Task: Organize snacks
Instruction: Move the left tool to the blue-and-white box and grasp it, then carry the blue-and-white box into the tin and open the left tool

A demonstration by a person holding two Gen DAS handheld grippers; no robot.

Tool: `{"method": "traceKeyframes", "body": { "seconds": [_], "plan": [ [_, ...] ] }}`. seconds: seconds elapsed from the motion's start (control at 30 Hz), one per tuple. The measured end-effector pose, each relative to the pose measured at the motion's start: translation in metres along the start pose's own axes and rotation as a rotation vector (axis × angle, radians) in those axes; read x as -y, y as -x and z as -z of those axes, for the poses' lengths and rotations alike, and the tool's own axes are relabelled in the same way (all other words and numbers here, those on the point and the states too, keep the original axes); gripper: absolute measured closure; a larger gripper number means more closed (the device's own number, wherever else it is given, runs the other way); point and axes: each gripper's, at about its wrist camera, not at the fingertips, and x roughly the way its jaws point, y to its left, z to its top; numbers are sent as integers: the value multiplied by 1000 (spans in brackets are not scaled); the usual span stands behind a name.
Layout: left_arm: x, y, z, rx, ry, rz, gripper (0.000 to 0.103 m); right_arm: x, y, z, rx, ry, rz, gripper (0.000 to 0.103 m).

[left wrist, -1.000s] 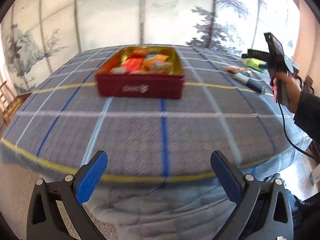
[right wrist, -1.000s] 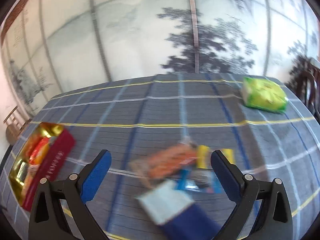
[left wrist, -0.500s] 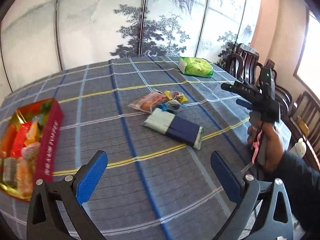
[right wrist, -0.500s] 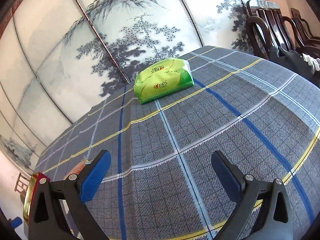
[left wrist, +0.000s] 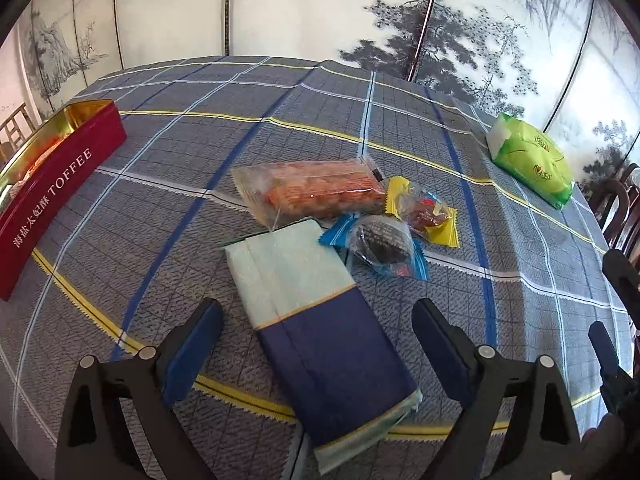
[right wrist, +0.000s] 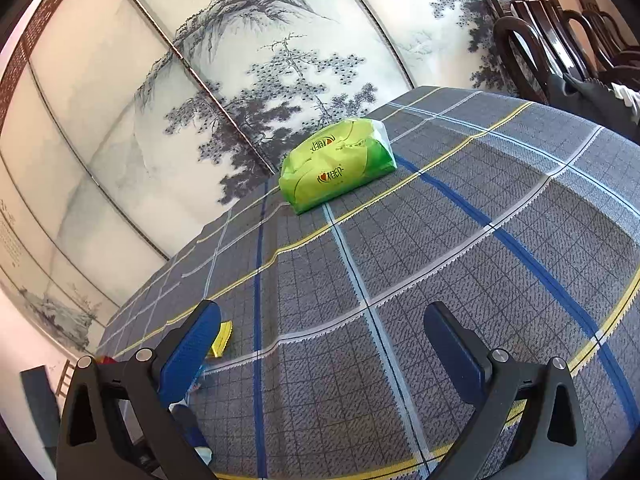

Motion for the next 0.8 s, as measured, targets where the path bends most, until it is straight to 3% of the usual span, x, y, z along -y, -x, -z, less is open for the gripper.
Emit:
{"method": "traceKeyframes", "body": {
  "seconds": [0.07, 0.1, 0.13, 0.3, 0.5, 0.63, 0.8],
  "plan": [
    [4, -3, 0, 10, -17, -60, 25, 2, 1, 0, 1, -10, -12, 2],
    [4, -1, 1, 29, -23, -86, 45, 3, 1, -1, 2, -15, -17, 2],
    [5, 2, 4, 34, -25, -74, 55, 3, 1, -1, 4, -18, -20, 2],
    [-5, 10, 8, 25, -92, 79, 58, 5, 0, -2, 7, -32, -28, 2],
    [-29, 52, 15, 61, -313, 223, 58, 7, 1, -2, 6, -41, -29, 2],
    [-46, 92, 14, 119, -432, 253, 58, 6, 0, -2, 4, -38, -25, 2],
    [-72, 131, 6, 223, -482, 232, 58, 2, -2, -1, 0, -16, -2, 2]
  ]
}}
